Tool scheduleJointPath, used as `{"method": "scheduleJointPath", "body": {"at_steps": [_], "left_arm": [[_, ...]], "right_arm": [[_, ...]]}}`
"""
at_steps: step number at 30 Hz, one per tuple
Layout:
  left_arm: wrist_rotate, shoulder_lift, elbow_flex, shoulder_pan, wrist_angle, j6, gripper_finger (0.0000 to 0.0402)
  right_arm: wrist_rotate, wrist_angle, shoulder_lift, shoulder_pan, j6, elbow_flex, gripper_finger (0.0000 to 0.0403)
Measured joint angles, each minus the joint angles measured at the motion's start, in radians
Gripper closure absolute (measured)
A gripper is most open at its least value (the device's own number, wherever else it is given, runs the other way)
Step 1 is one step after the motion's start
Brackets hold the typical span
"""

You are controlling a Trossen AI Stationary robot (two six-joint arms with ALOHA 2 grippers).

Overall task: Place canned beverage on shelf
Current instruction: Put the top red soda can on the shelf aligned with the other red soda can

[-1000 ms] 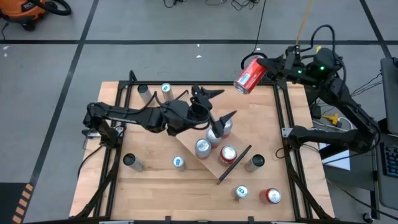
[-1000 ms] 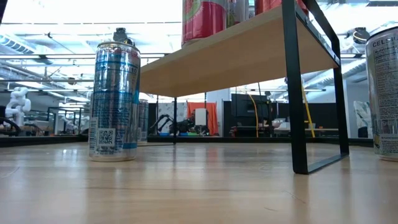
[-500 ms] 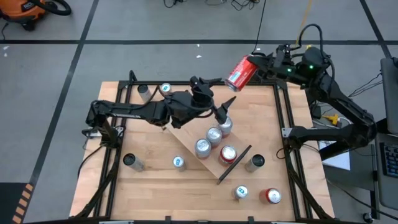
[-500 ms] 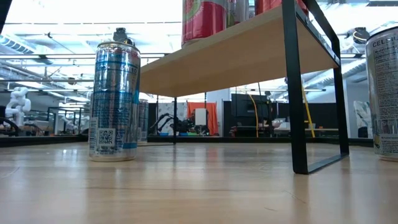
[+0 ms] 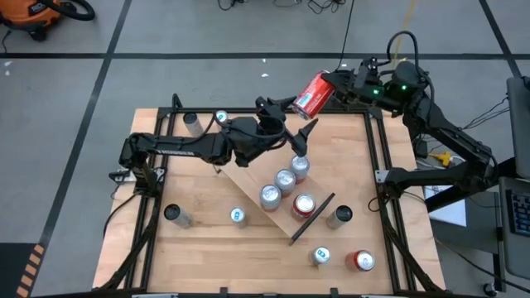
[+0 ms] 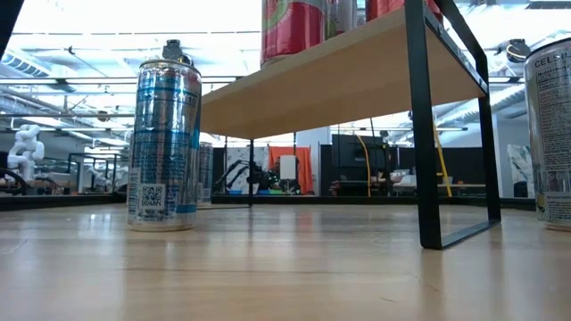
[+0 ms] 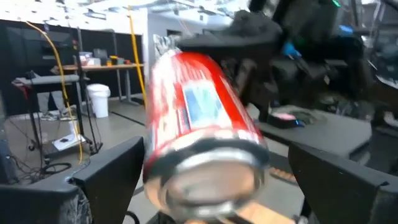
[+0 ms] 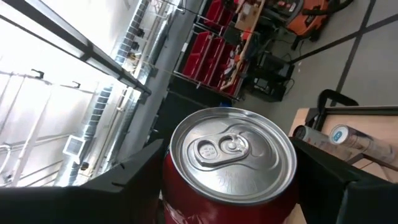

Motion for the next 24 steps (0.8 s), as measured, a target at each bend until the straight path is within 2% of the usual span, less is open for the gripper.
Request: {"method": "scheduleJointPath", "body": {"at_steps": [3,11,21,24], "left_arm": [[-0.038,0.003,0.0,0.008,0.004,0.001,0.0002],[-0.022,0.014,0.0,0.027,0.001,-0.041,0.0007],[-0.015,0.014,0.0,0.022,0.001,-0.053,0.0097],[-0.02,0.014,0.0,0.016,0.004,-0.053,0.011]], "right_arm": [[0.015,-0.003,0.0,0.009,-0.004,0.0,0.0139],[0.018,-0.002,0.006,0.017,-0.006,0.0,0.0136],[0.013,-0.002,0.006,0.017,-0.011,0.0,0.0134],[0.01,-0.002,0.006,0.017,-0.013,0.0,0.0134]]}}
